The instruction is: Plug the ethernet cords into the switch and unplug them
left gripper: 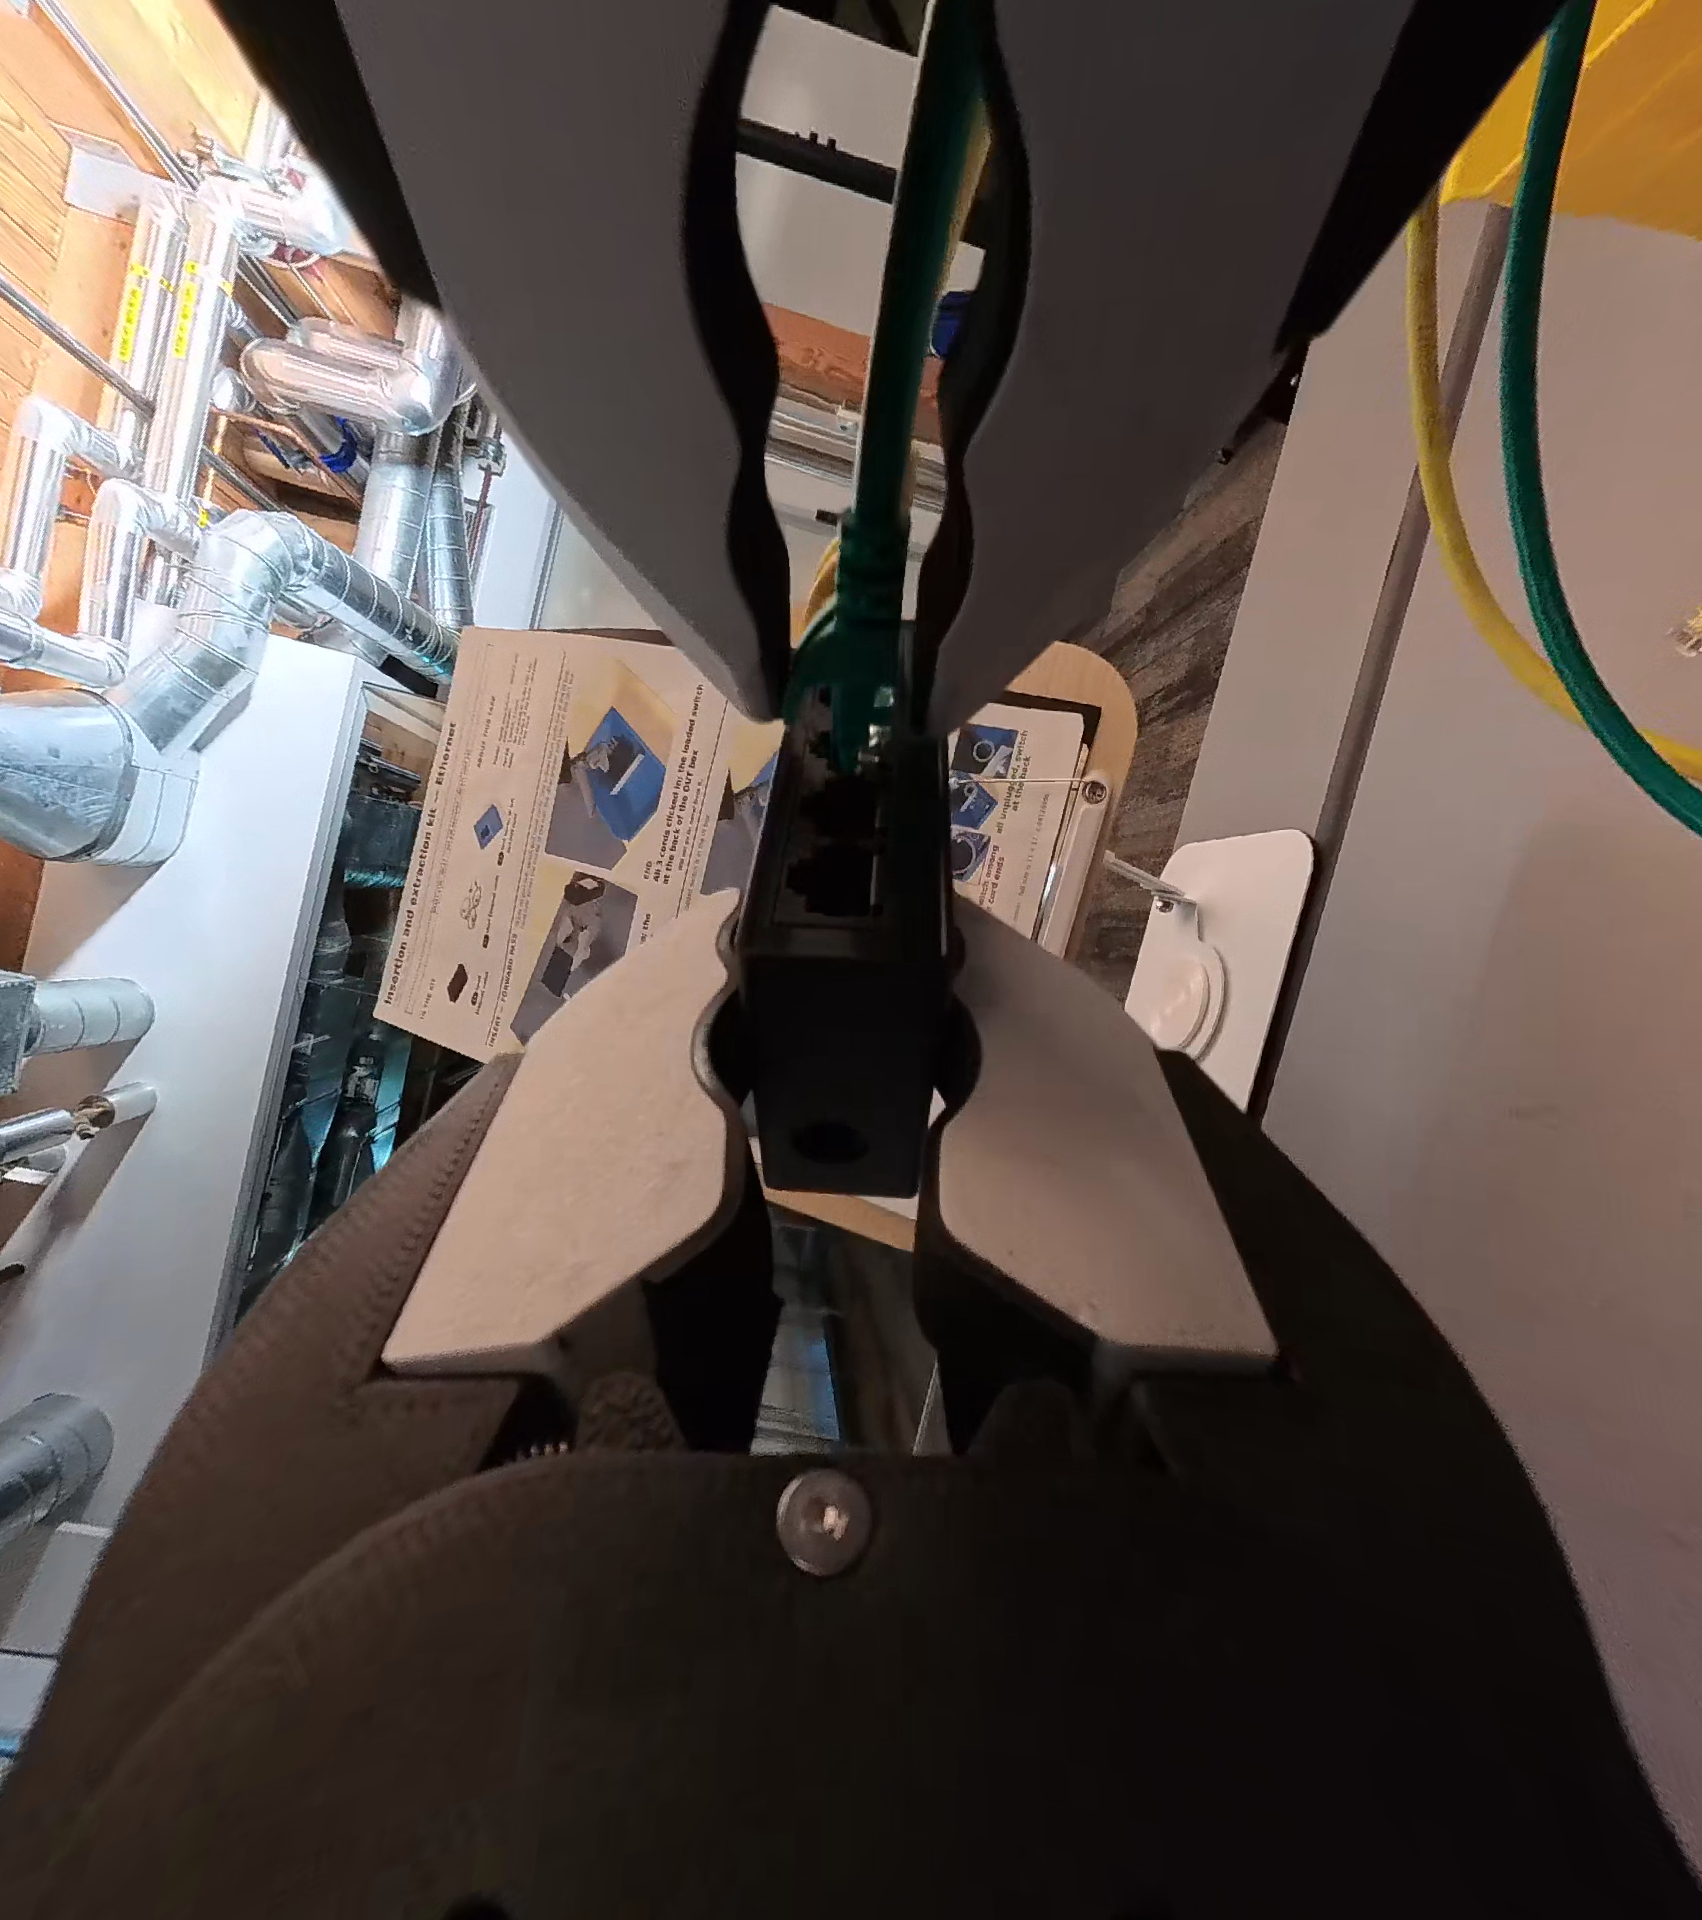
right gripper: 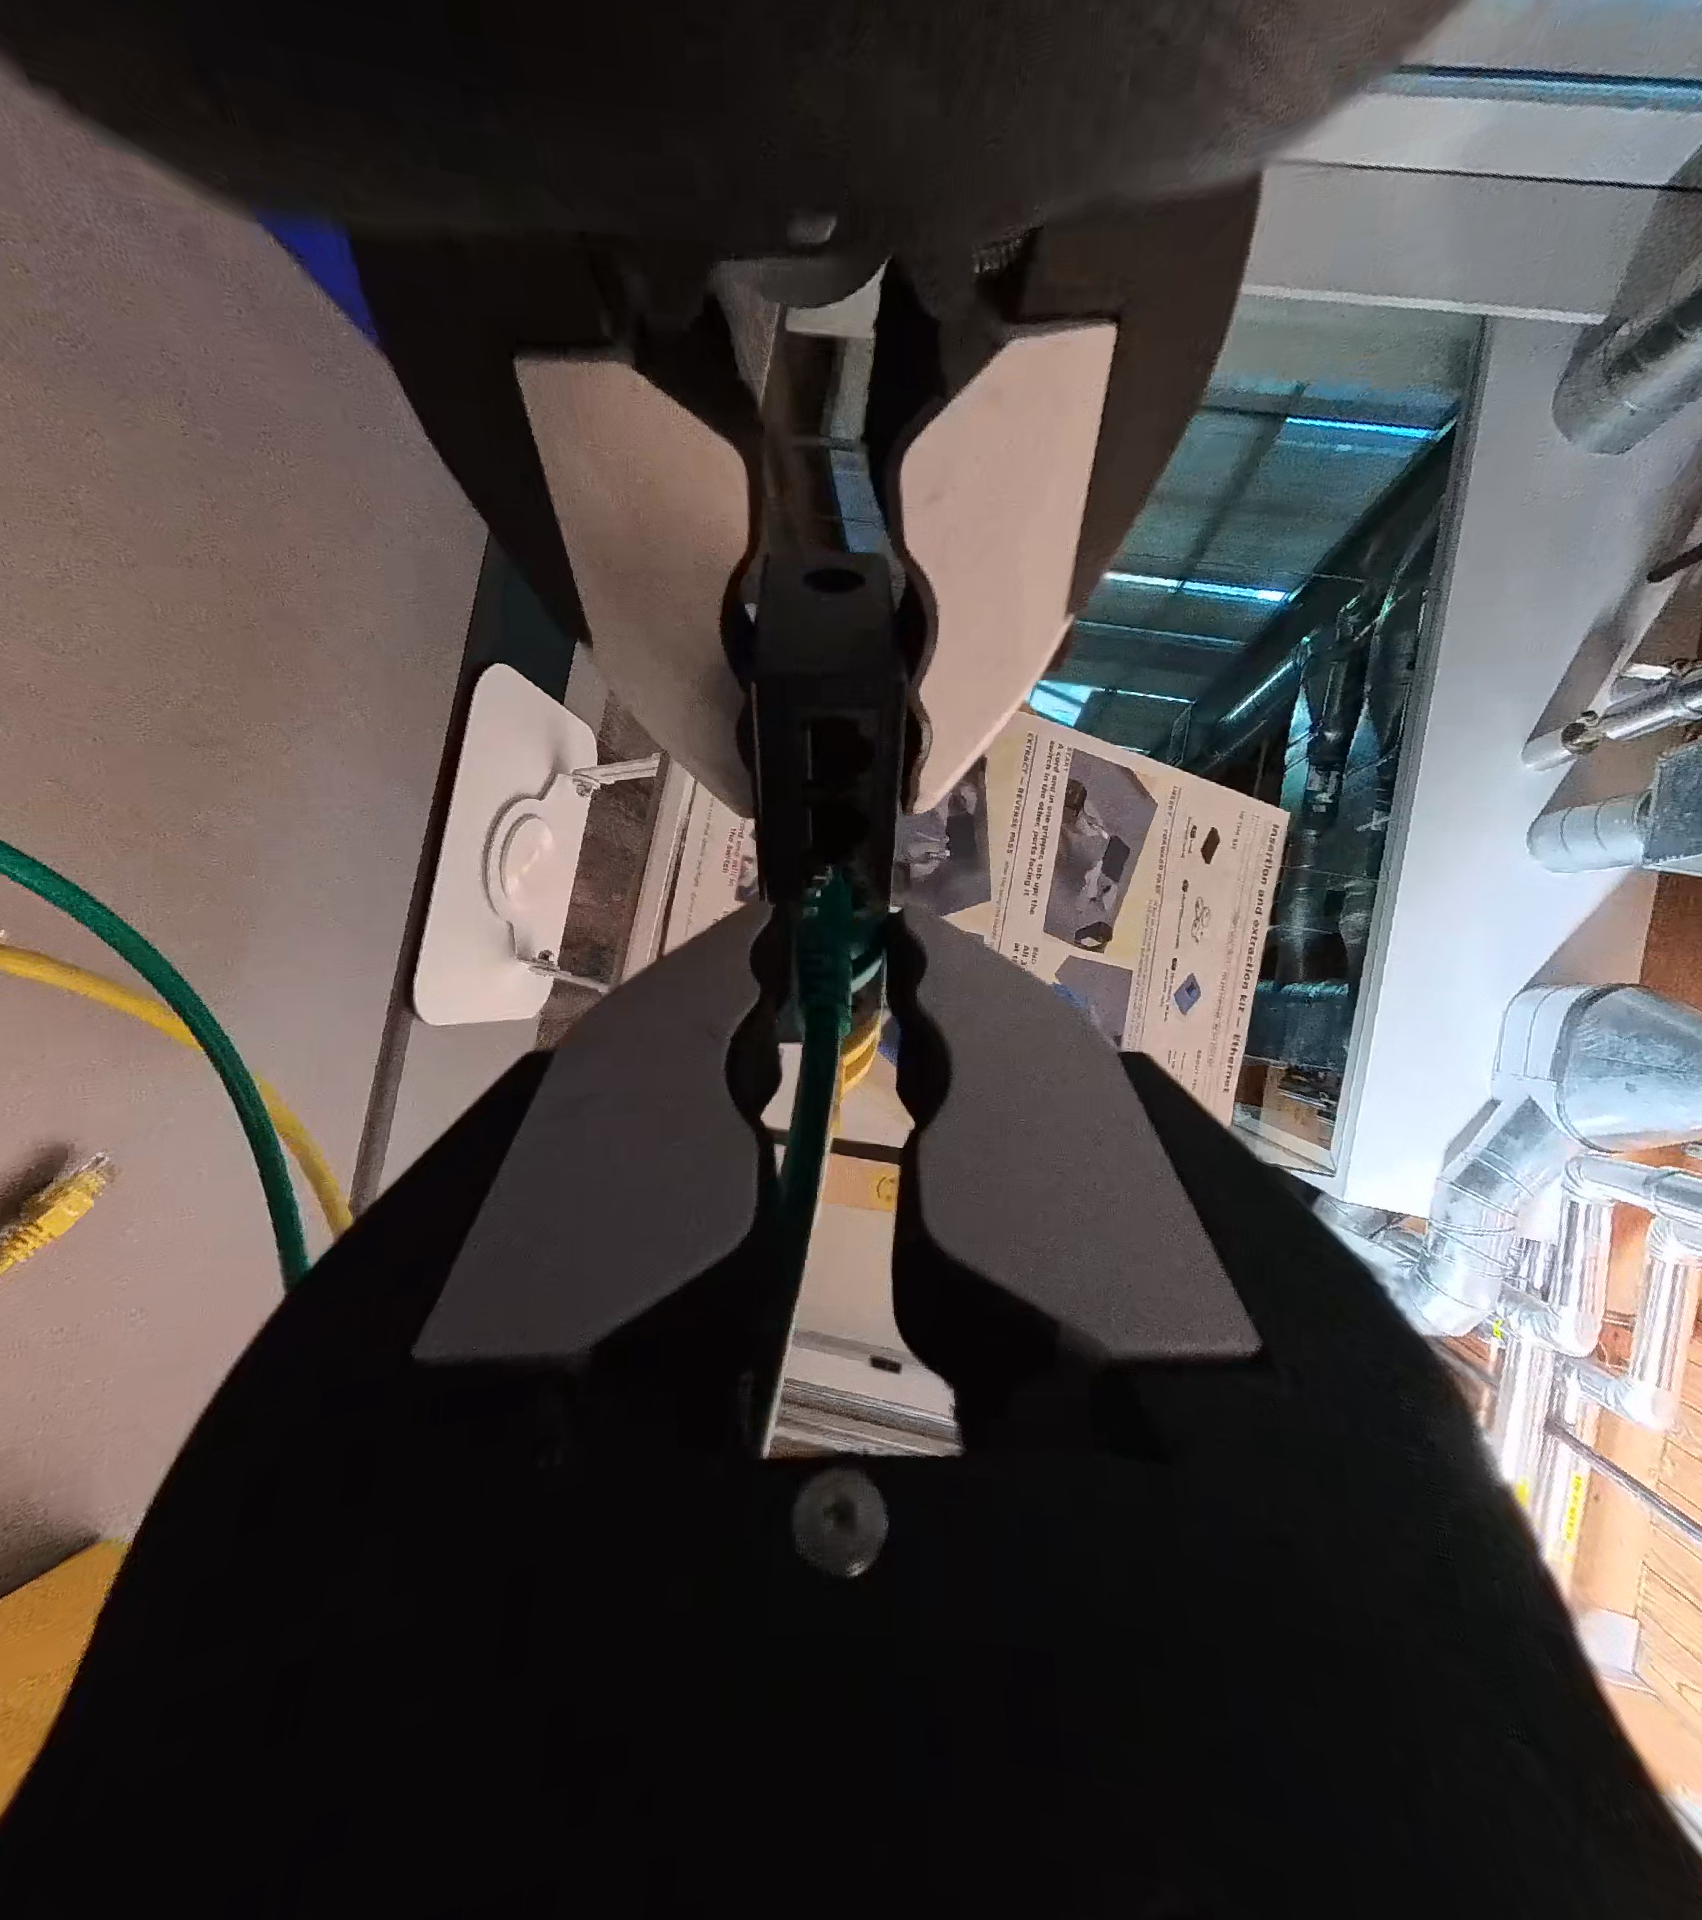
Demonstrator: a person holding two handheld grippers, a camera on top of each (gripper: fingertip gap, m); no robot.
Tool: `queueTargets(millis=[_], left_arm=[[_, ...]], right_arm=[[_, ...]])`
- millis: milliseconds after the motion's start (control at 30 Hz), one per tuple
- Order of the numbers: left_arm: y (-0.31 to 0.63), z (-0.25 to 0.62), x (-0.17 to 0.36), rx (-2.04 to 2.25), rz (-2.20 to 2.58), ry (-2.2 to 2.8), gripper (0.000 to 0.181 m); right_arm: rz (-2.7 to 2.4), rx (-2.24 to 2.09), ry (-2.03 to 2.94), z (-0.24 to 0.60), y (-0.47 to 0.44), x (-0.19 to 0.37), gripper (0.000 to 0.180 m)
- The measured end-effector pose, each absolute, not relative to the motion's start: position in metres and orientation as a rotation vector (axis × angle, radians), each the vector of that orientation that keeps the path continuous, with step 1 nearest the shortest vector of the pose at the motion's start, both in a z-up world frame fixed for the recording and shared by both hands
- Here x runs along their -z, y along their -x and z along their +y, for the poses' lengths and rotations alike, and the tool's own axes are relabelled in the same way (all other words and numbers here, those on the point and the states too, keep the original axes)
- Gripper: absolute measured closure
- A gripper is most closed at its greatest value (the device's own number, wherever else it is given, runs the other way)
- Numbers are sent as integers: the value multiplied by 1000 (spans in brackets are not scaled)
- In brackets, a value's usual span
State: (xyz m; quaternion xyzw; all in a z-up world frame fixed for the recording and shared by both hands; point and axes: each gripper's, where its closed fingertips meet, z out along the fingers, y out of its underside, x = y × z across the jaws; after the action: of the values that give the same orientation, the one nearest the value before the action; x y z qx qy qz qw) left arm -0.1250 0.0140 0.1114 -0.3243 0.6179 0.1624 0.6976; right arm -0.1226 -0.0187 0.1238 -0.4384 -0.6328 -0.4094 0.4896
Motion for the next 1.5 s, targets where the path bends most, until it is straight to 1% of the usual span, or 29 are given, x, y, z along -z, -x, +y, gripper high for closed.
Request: queueTargets(millis=[233,667,867,900,933,967,1000,1033,1100,1133,1200,1300,1500], left_arm=[[126,14,-116,-379,1340,688,151],[114,18,-103,-330,1369,735,151],[116,27,-102,-286,1344,804,150],[128,42,-112,-347,1247,852,151],[151,61,-128,-412,1111,913,151],[169,69,-137,-337,1070,962,152],[181,68,-144,-187,1065,984,152],[191,63,-149,-90,1080,987,152],[210,63,-158,-103,1041,997,152],[213,63,-157,-110,1050,1003,152],[214,63,-154,-135,1078,1008,152],[220,72,-151,-226,1075,1044,151],[236,88,-147,-182,1010,1179,151]], right_arm=[[-1559,966,1115,-20,124,-125,164],[-1843,882,1349,-24,112,-110,164],[-1885,847,1396,-19,111,-110,164],[-1919,821,1414,-21,110,-106,164],[-2055,608,1563,-42,113,-75,165],[-2097,683,1662,-44,102,-53,165],[-2108,961,1526,-28,86,-49,164],[-2085,1019,1397,-22,84,-50,165],[-1882,760,1532,-28,97,-61,164],[-1806,670,1524,-31,103,-74,164],[-1699,597,1482,-37,105,-99,164],[-1609,704,1491,-41,77,-134,164],[-1463,863,1583,-65,13,-222,164]])
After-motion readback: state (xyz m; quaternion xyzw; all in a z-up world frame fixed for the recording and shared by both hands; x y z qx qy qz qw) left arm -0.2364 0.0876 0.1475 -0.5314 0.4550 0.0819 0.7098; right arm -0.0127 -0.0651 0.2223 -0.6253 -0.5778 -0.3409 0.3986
